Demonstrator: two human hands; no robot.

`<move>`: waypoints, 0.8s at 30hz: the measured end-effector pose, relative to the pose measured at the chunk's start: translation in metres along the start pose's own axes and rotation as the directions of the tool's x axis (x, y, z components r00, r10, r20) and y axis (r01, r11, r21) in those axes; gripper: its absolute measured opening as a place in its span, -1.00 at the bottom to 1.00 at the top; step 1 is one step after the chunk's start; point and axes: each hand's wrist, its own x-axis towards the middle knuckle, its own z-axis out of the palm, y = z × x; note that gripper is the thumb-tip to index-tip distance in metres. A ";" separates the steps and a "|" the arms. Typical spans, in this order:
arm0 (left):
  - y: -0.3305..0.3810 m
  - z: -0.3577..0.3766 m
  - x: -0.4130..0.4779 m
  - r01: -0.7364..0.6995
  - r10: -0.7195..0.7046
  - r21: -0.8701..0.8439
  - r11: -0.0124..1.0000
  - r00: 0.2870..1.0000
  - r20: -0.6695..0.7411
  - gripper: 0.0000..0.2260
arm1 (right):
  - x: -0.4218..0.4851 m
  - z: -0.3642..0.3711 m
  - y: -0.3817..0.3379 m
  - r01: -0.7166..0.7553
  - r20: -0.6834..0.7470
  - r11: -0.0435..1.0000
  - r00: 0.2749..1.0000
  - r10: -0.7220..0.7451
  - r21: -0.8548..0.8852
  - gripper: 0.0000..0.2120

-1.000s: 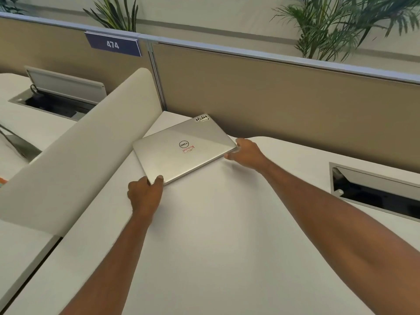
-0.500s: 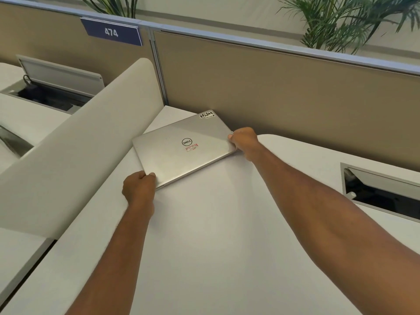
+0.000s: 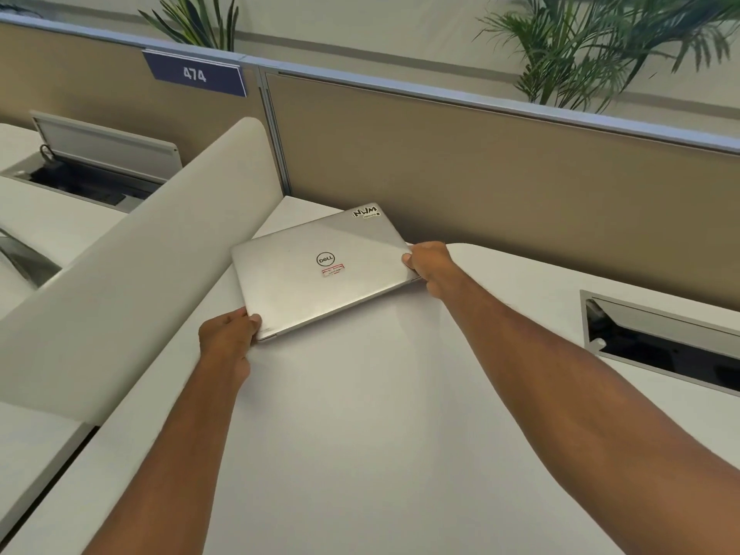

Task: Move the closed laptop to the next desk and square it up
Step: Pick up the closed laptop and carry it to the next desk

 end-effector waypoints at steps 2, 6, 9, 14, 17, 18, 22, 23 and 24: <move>0.003 -0.003 -0.006 0.002 -0.001 -0.025 1.000 1.000 0.031 -0.63 | -0.014 -0.004 0.003 -0.023 -0.013 1.000 1.000 0.023 0.007 -0.70; 0.001 -0.013 -0.021 0.039 -0.038 -0.018 0.999 0.996 0.075 -0.61 | -0.044 -0.020 0.009 -0.037 -0.019 0.998 0.999 0.038 0.059 -0.72; -0.009 -0.021 -0.040 0.072 -0.068 -0.030 0.997 0.992 0.108 -0.61 | -0.073 -0.037 0.013 -0.052 -0.012 0.997 0.999 0.053 0.058 -0.82; -0.026 -0.033 -0.084 0.087 -0.082 -0.024 0.996 0.986 0.144 -0.60 | -0.112 -0.065 0.032 -0.046 -0.013 0.997 0.999 0.047 0.067 -0.76; -0.035 -0.040 -0.112 0.066 -0.066 0.001 0.998 0.983 0.169 -0.60 | -0.139 -0.086 0.045 -0.062 -0.005 0.994 0.998 0.063 0.095 -0.75; -0.037 -0.043 -0.122 0.057 -0.058 0.009 0.998 0.982 0.177 -0.60 | -0.149 -0.094 0.049 -0.069 -0.007 0.990 0.998 0.070 0.122 -0.77; -0.044 -0.049 -0.166 0.015 -0.021 0.026 1.000 0.973 0.228 -0.59 | -0.193 -0.129 0.065 -0.066 -0.031 0.983 0.997 0.072 0.169 -0.80; -0.045 -0.051 -0.178 0.003 -0.012 0.036 0.999 0.971 0.238 -0.59 | -0.203 -0.137 0.070 -0.063 -0.034 0.982 0.997 0.070 0.178 -0.80; -0.047 -0.052 -0.190 -0.010 -0.001 0.045 0.999 0.969 0.248 -0.59 | -0.214 -0.146 0.075 -0.061 -0.040 0.981 0.997 0.069 0.185 -0.80</move>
